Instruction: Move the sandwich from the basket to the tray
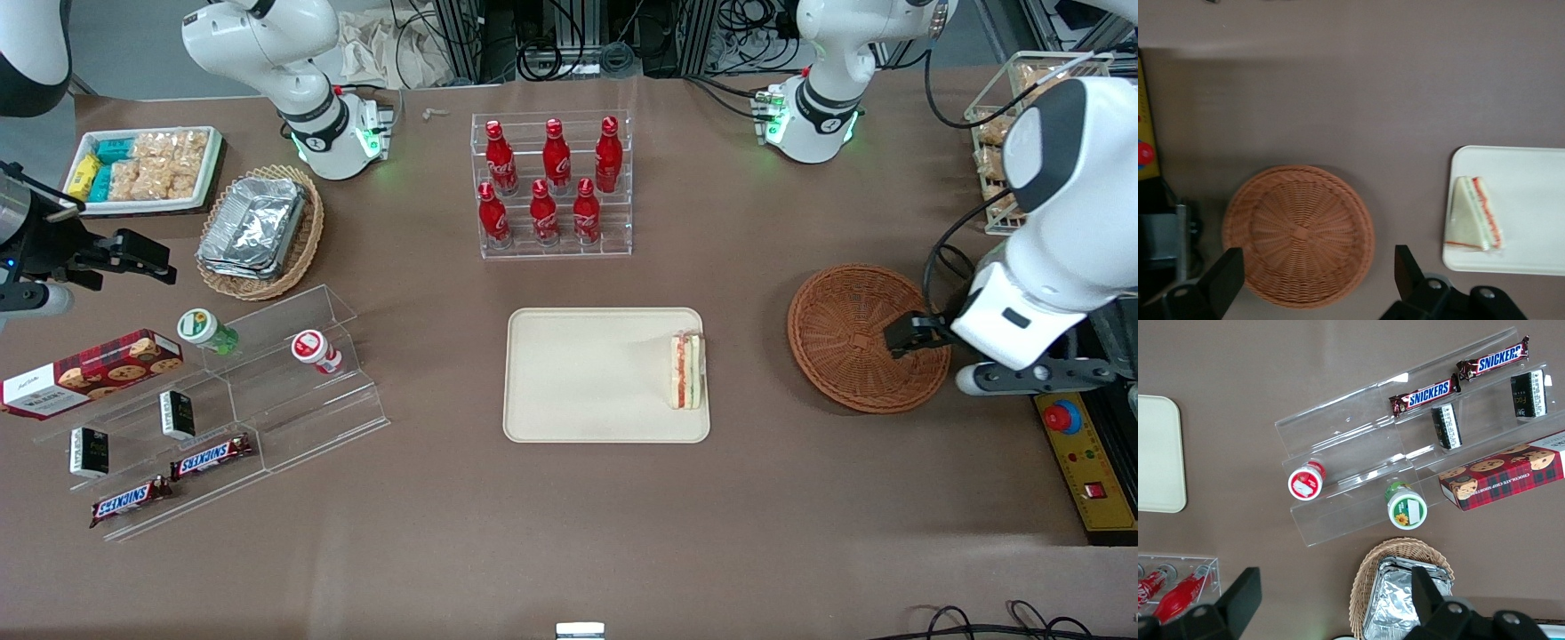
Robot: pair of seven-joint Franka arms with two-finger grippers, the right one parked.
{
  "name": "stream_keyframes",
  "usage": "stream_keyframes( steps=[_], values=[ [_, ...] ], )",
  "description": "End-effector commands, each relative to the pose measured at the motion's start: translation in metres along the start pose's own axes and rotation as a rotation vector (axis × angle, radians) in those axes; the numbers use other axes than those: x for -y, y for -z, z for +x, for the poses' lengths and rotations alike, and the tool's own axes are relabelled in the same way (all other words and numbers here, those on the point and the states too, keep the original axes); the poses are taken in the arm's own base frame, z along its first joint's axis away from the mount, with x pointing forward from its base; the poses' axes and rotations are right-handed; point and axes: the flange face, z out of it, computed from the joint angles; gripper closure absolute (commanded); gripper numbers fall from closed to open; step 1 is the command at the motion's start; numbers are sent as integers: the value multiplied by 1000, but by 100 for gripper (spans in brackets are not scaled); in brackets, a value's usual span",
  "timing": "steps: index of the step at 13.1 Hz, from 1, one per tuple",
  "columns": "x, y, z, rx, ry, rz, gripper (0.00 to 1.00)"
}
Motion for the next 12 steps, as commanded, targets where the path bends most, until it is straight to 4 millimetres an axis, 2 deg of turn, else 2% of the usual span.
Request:
stream_keyframes(
  steps=[1,3,5,6,7,8,10,12],
  values=[
    [33,2,-23,12,-80,16,0],
    [56,0,-35,9,-116,24,0],
    [87,-11,-62,-4,-148,25,0],
    [94,-15,-79,-44,-134,-1,0],
    [99,-14,-86,-62,-112,-10,0],
    [100,-6,-83,-57,-116,-11,0],
    [94,7,-62,-20,-112,-17,0],
    [84,9,-44,42,-101,-15,0]
  ],
)
